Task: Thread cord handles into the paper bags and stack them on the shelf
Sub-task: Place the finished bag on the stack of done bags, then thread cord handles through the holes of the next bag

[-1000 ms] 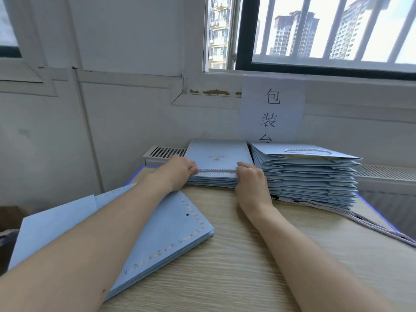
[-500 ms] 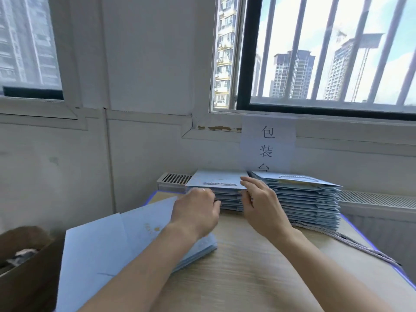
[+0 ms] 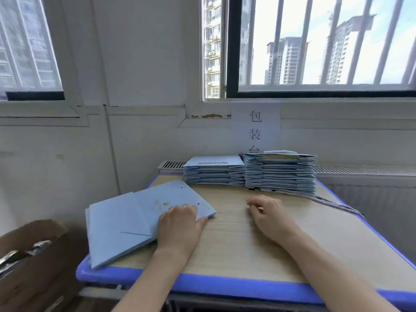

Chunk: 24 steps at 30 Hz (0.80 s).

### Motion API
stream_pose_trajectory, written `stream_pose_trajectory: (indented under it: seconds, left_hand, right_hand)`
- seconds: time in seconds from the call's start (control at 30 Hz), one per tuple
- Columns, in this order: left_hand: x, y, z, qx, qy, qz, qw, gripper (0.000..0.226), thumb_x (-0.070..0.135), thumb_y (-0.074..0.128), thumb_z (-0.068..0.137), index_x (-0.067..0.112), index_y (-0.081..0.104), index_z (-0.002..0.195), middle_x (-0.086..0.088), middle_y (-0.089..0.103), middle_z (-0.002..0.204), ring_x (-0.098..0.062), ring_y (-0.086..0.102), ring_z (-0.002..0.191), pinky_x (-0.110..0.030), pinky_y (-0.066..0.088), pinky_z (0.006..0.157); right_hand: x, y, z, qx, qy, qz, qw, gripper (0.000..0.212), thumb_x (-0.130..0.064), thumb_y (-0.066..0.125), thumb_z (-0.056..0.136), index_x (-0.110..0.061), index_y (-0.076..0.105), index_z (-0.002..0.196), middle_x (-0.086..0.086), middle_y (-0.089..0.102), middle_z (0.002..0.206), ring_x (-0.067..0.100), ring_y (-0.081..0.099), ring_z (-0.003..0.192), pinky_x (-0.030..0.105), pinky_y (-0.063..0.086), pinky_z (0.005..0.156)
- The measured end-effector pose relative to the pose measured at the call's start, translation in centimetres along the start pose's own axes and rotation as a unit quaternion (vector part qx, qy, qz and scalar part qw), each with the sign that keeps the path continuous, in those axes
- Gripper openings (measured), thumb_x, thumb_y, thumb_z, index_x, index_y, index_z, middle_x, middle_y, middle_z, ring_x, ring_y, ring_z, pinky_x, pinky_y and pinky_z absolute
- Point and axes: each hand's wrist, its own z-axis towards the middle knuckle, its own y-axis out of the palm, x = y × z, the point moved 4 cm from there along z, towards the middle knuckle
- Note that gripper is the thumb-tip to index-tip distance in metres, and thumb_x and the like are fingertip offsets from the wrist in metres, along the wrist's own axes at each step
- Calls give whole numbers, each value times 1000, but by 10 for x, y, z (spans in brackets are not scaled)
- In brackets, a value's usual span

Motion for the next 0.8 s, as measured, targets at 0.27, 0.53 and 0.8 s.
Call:
stream_pose_trajectory:
  seconds: [0.27, 0.53, 0.8]
  left_hand:
    - [14, -11, -5, 90, 74, 10, 993, 30, 48, 45, 101, 23, 61, 99, 4, 65, 97, -17, 63, 94, -30, 39, 67]
    - [17, 4, -4, 202, 232, -21, 951, 29, 36, 79, 73, 24, 57, 60, 12, 54, 57, -9, 57, 52, -21, 37, 38]
    - [15, 14, 0, 230, 252, -23, 940, 36, 44, 41, 86, 25, 58, 61, 14, 62, 64, -7, 59, 59, -26, 44, 37]
  right_hand:
    - [1, 2, 2, -11, -14, -1, 1000, 25, -3, 53, 95, -6, 75, 108, 3, 71, 113, 17, 62, 108, 16, 40, 95]
    - [3, 9, 3, -14, -32, -14, 999, 25, -1, 52, 94, -6, 73, 107, 1, 69, 112, 18, 62, 108, 14, 38, 92]
    - [-4, 10, 1, -26, -52, -6, 998, 33, -4, 49, 95, -8, 61, 126, -4, 56, 131, 10, 57, 105, 20, 42, 98]
